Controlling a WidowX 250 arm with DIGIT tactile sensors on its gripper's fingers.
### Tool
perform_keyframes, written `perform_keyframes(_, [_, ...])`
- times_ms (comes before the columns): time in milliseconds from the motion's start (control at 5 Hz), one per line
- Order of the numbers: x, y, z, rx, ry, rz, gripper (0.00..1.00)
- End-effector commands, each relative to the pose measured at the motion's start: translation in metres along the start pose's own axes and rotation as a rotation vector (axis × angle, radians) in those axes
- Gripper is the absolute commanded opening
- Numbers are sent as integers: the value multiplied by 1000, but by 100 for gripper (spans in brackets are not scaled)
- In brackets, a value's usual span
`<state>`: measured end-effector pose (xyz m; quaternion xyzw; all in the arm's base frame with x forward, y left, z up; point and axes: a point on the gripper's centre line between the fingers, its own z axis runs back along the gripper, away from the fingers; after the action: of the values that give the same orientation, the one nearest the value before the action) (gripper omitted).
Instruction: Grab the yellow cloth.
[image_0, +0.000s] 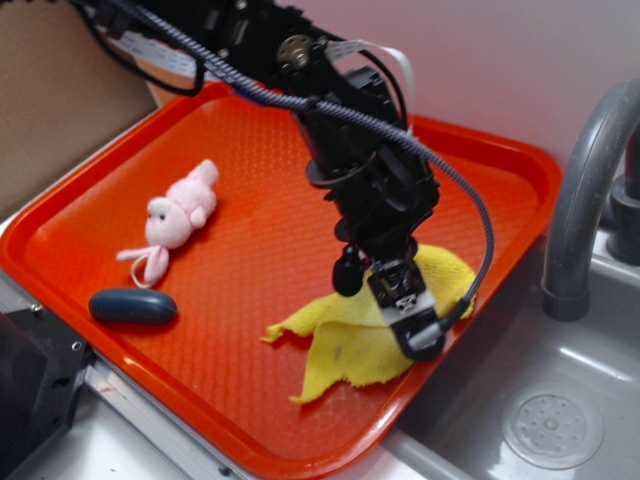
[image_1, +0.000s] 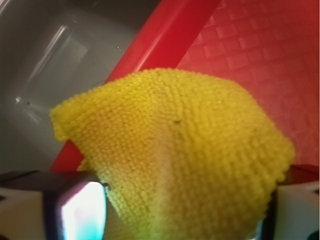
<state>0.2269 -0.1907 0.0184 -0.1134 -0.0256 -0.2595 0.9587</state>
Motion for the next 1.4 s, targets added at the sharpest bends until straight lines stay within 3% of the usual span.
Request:
perform_keyframes(0, [-37,5,46,124,31,16,0])
perform_keyframes(200, [-61,9,70,152,47,144,0])
perform_keyframes(400, [-85,-5,109,156,29,234,0])
perform_keyframes(600, [-94,-8,148,107,31,320,0])
perform_keyframes(800, [-100,6,191,44,53,425,0])
perform_keyframes(1000, [-94,29,198,115,39,453,0])
perform_keyframes(1200, [-84,47,186,136,49,442,0])
